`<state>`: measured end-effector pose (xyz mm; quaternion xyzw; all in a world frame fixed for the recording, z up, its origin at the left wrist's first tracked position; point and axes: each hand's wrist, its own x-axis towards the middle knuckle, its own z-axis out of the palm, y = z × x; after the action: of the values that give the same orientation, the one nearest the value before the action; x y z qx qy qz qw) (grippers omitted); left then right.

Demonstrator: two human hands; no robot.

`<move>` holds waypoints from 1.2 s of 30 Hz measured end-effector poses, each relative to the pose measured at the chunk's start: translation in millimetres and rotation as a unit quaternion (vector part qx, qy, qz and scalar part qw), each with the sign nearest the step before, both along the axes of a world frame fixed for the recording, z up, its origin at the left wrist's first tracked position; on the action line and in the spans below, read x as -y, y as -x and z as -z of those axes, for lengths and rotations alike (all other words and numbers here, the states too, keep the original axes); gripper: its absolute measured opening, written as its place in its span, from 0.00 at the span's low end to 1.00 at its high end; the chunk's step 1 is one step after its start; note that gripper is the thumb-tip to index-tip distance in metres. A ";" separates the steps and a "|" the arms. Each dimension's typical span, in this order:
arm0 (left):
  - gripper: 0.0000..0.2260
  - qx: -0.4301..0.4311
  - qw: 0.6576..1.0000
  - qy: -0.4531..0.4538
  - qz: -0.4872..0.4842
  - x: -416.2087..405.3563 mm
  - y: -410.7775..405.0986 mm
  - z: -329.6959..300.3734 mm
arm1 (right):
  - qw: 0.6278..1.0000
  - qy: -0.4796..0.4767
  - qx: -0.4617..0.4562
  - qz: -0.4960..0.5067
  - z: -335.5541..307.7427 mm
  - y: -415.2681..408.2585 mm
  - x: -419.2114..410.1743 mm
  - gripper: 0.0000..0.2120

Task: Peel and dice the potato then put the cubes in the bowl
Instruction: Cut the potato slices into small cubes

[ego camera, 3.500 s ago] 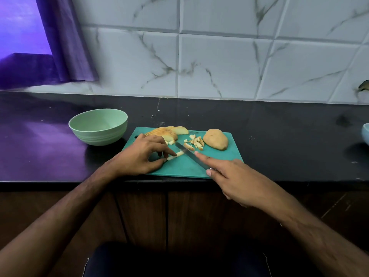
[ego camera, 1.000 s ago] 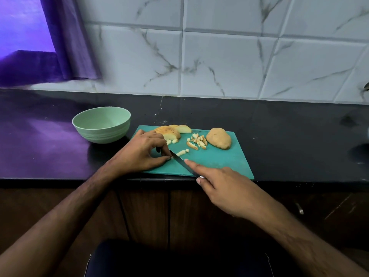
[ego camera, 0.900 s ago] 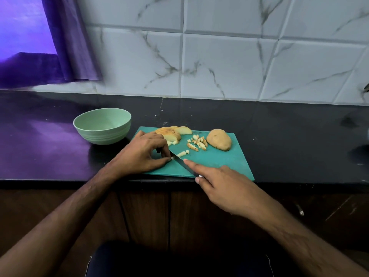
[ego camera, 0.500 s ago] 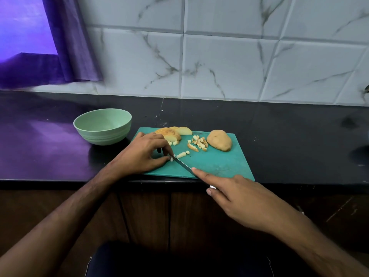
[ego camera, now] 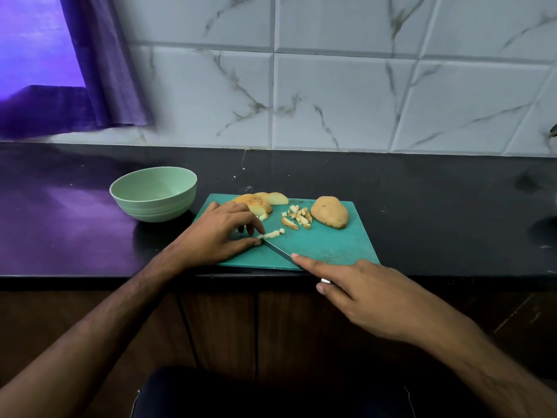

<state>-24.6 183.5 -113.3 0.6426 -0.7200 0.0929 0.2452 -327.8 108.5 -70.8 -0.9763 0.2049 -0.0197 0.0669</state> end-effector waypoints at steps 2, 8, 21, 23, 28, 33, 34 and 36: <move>0.16 -0.004 1.000 0.005 -0.009 0.6 -1.4 0.7 | 1.000 -0.009 -0.001 -0.007 -2.0 5.5 4.2 0.24; 0.11 0.035 0.999 0.021 -0.026 1.8 -1.1 0.6 | 0.994 -0.086 0.071 0.010 -12.0 19.9 31.9 0.23; 0.12 0.189 0.979 0.016 0.068 39.9 13.7 -10.8 | 0.813 -0.408 0.404 0.099 9.6 -54.0 79.4 0.23; 0.10 0.186 0.981 0.028 0.054 41.4 5.6 -7.8 | 0.810 -0.416 0.401 0.102 13.5 -57.1 79.9 0.23; 0.08 0.184 0.981 0.041 -0.032 49.0 -10.8 -7.7 | 0.816 -0.415 0.388 0.103 16.8 -59.1 80.5 0.23; 0.11 0.187 0.979 0.066 -0.053 61.6 2.2 -9.0 | 0.816 -0.418 0.386 0.102 20.0 -59.9 79.7 0.23; 0.13 0.189 0.979 0.064 -0.043 63.4 6.8 -9.1 | 0.815 -0.420 0.386 0.102 20.5 -60.3 80.2 0.23; 0.11 0.200 0.978 0.056 -0.016 65.8 12.5 -9.2 | 0.813 -0.422 0.387 0.102 20.9 -60.5 81.2 0.23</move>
<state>-37.1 117.8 -104.1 0.6074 -0.7379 0.2636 0.1305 -267.3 27.3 -91.7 -0.7376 0.2482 -0.3142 0.5438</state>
